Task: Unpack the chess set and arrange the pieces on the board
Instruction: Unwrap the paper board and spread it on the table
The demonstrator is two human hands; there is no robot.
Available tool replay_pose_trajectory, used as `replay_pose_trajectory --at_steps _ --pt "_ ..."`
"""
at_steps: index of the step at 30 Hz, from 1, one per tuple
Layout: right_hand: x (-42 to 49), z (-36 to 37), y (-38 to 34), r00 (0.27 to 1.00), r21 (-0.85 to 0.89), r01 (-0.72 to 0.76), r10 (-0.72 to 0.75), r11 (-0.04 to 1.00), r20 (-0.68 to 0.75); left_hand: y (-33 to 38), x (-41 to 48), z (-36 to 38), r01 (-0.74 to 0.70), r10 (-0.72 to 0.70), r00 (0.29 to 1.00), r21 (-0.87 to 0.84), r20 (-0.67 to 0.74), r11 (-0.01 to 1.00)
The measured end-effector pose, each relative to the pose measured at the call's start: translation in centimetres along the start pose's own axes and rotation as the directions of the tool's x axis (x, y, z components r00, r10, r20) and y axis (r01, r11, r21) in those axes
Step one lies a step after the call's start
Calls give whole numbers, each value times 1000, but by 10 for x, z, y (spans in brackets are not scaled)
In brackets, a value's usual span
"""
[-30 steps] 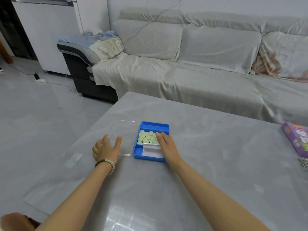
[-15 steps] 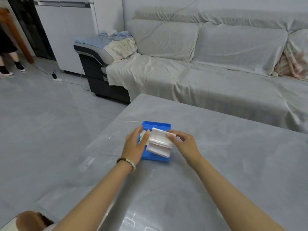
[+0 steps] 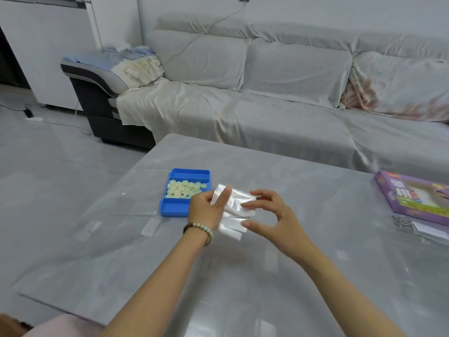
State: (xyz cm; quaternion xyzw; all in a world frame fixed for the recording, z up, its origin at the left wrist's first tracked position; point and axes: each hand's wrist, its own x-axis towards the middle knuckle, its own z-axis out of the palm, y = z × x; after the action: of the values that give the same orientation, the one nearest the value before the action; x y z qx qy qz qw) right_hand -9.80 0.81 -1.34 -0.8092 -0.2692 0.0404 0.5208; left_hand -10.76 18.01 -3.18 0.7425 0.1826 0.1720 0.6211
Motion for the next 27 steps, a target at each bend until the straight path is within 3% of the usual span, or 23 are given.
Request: replay_pose_trajectory --at_steps 2,4,9,13,16,21,24,27 --pt "-9 -6 1 999 -87 26 -29 996 -32 3 -8 6 23 -23 999 2 46 1000" --pt "-14 -11 -1 993 -65 9 -16 998 -113 9 -17 11 43 -45 996 17 83 999" --pt "-13 -17 -13 941 273 -73 157 959 -301 22 -41 16 -14 8 997 85 73 996" --pt "-10 -18 -17 874 373 -91 253 923 -414 6 -51 16 -131 81 964 187 254 973" --pt "-8 -19 -19 849 415 -93 289 905 -442 8 -53 12 -196 149 916 93 372 976" --pt "-8 -22 -27 841 422 -80 289 903 -458 24 -51 3 -223 236 918 -78 318 972" --pt "-9 -24 -32 818 317 -39 212 948 -534 29 -52 1 -203 210 935 -56 285 978" --pt "-17 -22 -40 829 16 65 -45 998 -557 39 -49 3 -155 169 974 -101 148 983"
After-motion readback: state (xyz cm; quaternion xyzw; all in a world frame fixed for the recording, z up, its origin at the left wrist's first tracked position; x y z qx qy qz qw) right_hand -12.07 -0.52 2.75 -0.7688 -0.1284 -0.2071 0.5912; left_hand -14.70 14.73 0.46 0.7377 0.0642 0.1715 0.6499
